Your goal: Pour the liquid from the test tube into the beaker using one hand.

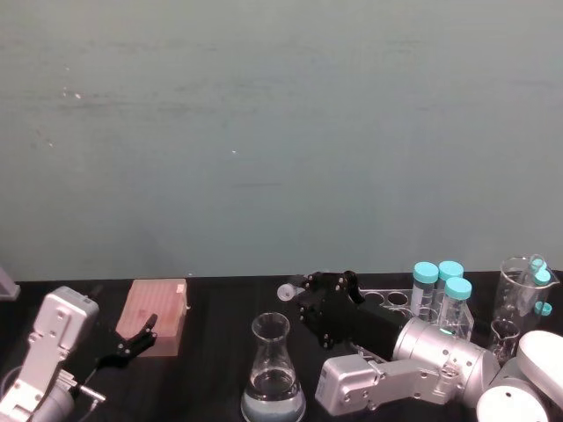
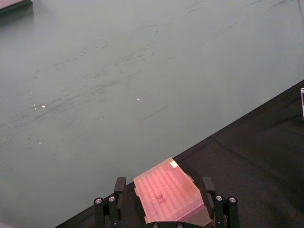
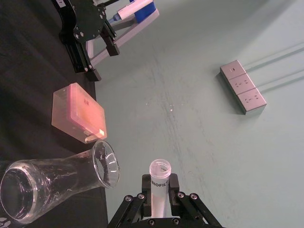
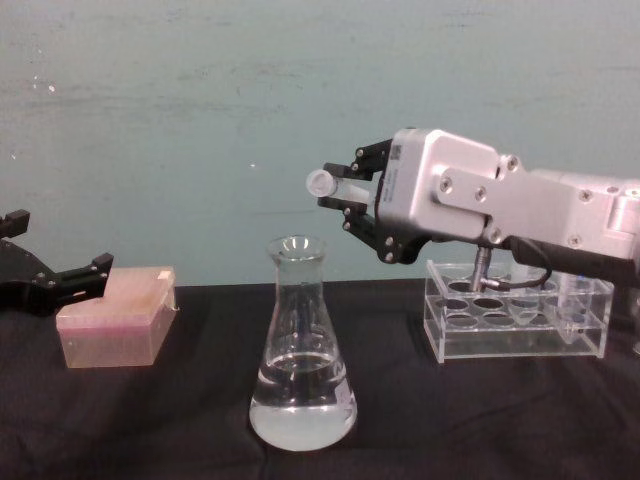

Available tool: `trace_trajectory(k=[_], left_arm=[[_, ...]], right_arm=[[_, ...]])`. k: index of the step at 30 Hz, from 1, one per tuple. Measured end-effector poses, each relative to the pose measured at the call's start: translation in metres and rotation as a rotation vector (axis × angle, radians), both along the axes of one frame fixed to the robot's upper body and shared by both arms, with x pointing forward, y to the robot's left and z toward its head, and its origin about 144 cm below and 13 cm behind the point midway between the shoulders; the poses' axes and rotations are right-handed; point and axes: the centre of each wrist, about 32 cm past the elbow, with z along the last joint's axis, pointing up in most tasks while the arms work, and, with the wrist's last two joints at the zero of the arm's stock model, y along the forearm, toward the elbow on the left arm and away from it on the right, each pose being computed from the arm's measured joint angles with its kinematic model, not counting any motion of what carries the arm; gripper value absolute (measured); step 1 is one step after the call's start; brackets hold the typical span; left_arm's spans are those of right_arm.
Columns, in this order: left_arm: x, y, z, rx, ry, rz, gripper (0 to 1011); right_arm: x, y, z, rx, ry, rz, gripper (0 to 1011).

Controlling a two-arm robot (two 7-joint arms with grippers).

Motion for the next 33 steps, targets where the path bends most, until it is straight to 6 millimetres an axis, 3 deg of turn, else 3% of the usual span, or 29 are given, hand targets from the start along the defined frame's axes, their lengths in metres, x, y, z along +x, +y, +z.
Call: trace_trajectory(k=[33], left_arm=[[0.0, 0.0, 0.0, 0.0, 0.0, 0.0, 1000]], right_arm=[[-0.0012, 0.0005, -0.0032, -0.119, -0.147, 0.019, 213]])
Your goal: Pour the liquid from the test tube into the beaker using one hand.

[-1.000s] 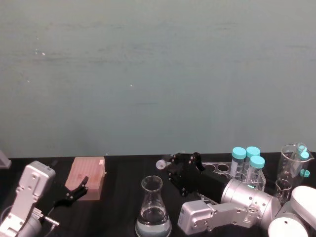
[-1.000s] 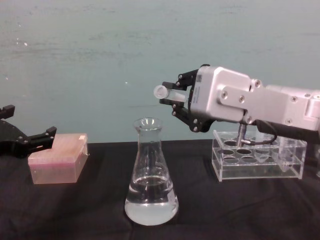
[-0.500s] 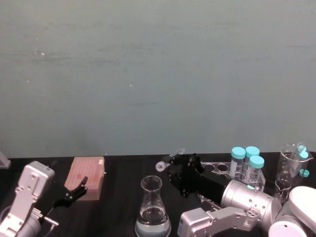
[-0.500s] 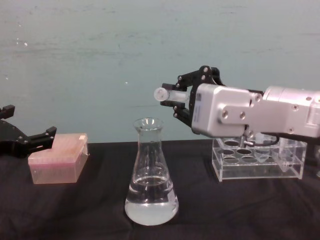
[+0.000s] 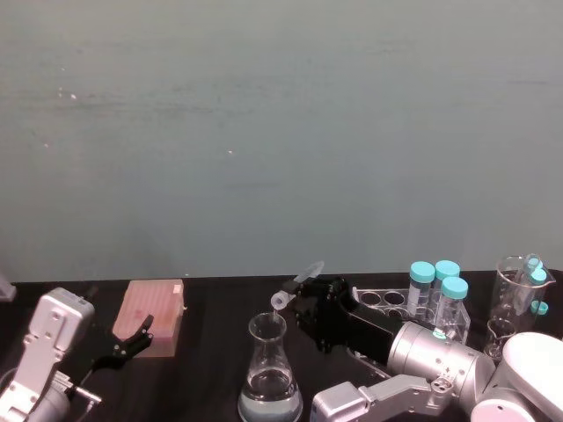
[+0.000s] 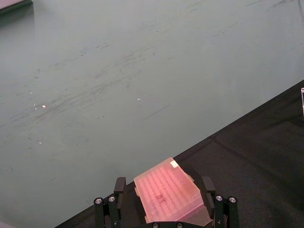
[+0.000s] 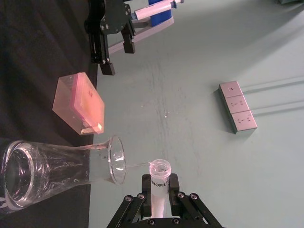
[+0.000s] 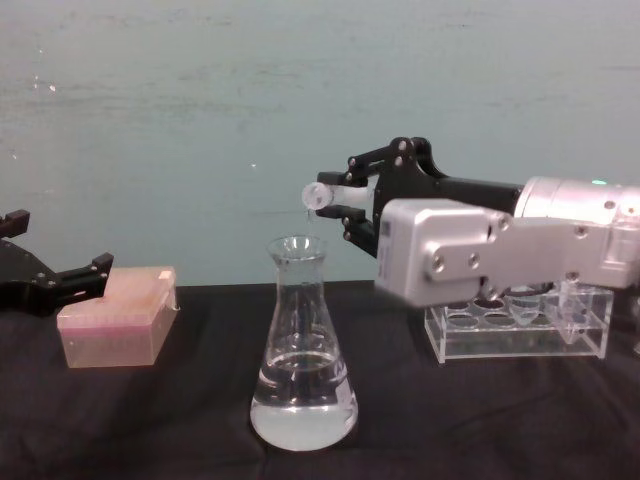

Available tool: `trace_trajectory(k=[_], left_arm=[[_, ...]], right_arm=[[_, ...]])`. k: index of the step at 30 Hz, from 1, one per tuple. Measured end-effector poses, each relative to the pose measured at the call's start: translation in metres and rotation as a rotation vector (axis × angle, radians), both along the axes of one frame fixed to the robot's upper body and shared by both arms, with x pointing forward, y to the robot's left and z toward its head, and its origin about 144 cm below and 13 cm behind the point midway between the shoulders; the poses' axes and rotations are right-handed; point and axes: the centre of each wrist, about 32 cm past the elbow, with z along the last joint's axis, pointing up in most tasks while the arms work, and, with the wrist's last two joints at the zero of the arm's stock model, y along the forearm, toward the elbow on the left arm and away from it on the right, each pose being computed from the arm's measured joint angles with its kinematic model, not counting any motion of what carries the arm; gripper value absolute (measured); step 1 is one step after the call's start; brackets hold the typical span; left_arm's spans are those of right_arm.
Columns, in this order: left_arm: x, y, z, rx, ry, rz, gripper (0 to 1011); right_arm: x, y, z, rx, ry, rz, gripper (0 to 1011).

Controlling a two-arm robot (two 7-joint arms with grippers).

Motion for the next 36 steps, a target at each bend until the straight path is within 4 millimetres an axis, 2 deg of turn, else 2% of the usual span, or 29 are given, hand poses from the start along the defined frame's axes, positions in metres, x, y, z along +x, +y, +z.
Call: trace_trajectory(k=[36], left_arm=[[0.0, 0.0, 0.0, 0.0, 0.0, 0.0, 1000]], right_arm=[[0.0036, 0.0052, -0.0043, -0.085, -0.089, -0.014, 213]])
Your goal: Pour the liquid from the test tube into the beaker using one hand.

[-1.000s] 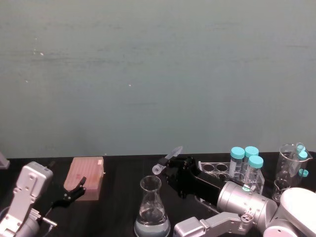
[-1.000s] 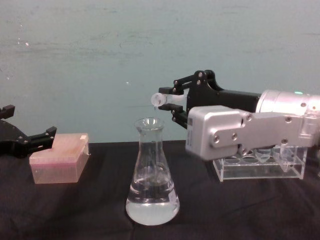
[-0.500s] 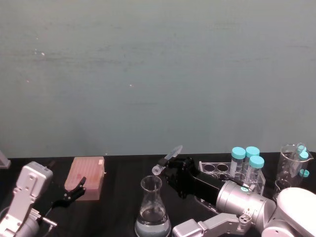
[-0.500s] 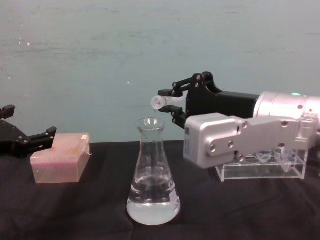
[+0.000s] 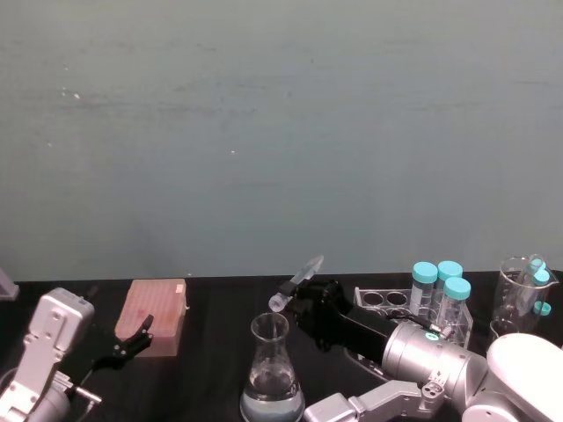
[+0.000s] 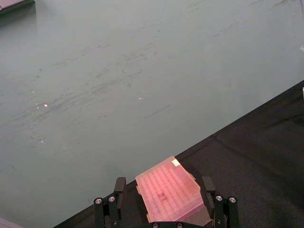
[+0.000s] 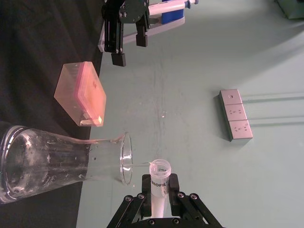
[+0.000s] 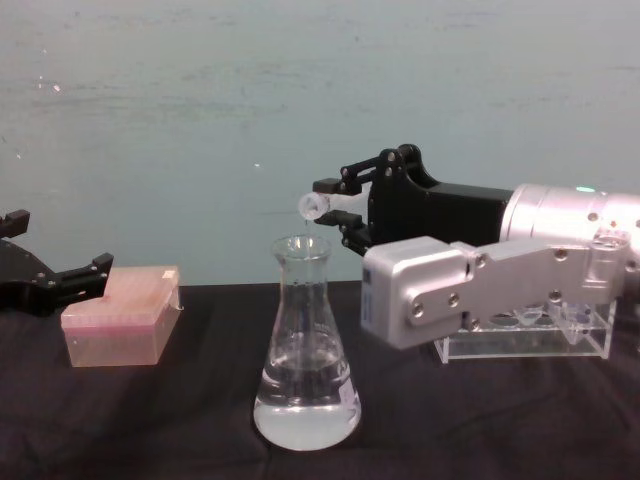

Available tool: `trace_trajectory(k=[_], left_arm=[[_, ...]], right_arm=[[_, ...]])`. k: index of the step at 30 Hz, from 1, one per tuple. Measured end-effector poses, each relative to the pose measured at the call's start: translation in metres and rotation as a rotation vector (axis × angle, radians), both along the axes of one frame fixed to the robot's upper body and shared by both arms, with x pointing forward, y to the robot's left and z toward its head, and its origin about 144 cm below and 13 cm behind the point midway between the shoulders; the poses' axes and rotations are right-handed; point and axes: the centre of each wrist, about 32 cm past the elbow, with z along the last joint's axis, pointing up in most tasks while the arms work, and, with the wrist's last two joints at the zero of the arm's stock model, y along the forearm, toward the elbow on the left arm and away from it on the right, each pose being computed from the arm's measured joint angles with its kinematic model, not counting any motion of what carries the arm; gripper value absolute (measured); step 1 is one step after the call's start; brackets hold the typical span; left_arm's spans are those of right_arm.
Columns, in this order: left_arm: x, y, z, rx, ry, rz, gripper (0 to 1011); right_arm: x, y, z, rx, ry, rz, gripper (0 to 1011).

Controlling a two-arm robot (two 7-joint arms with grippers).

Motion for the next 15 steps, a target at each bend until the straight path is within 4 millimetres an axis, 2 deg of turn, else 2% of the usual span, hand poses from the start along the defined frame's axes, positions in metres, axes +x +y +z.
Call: trace_trajectory(k=[15], left_arm=[[0.0, 0.0, 0.0, 0.0, 0.0, 0.0, 1000]], right_arm=[[0.003, -0.0007, 0.0, -0.042, -0.061, 0.004, 213]])
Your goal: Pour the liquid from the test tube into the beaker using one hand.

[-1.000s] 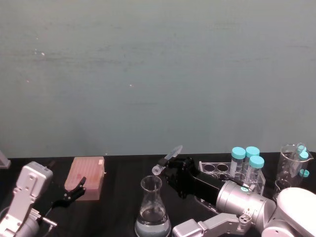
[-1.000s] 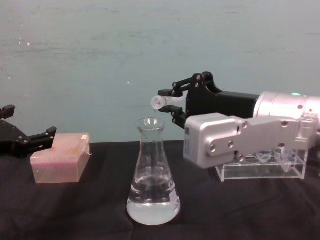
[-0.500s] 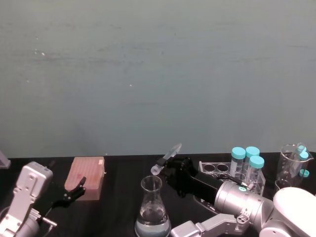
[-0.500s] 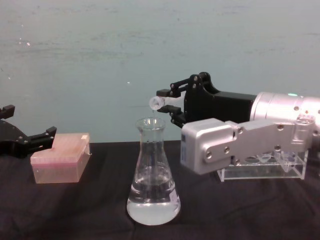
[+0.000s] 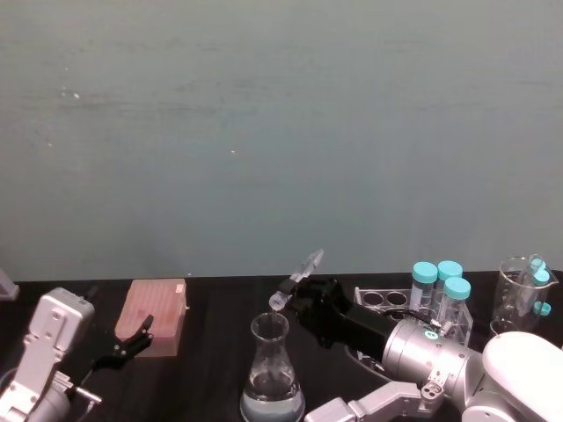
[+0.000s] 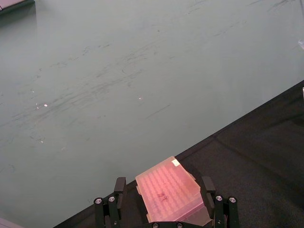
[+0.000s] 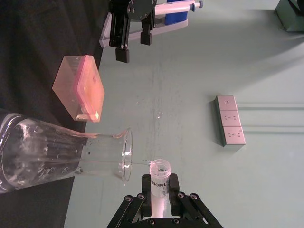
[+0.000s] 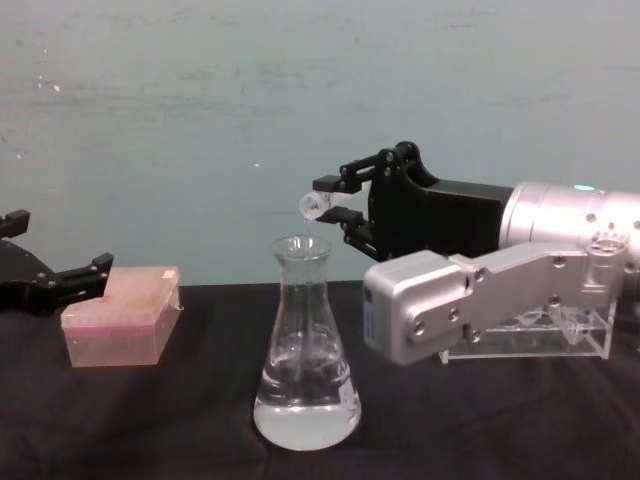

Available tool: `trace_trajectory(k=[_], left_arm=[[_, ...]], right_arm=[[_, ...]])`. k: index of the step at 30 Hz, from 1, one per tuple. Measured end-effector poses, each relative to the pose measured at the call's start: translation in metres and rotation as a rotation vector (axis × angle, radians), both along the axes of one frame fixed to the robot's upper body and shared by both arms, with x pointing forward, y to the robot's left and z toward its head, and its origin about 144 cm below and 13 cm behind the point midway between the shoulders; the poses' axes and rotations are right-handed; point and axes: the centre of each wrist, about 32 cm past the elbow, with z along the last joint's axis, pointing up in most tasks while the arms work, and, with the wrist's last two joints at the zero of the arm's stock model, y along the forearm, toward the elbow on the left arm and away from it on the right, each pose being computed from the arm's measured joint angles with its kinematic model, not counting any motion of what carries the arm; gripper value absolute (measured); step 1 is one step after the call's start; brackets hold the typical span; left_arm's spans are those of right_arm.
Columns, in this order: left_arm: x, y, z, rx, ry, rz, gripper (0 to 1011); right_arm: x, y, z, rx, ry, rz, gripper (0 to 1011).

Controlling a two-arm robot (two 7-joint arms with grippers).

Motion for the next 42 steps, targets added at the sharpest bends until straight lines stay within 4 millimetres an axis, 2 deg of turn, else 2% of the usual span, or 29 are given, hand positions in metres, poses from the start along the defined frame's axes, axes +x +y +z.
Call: trace_trajectory(k=[42], left_arm=[[0.0, 0.0, 0.0, 0.0, 0.0, 0.0, 1000]], right_arm=[[0.0001, 0.0004, -0.0056, -0.083, -0.103, 0.004, 213]])
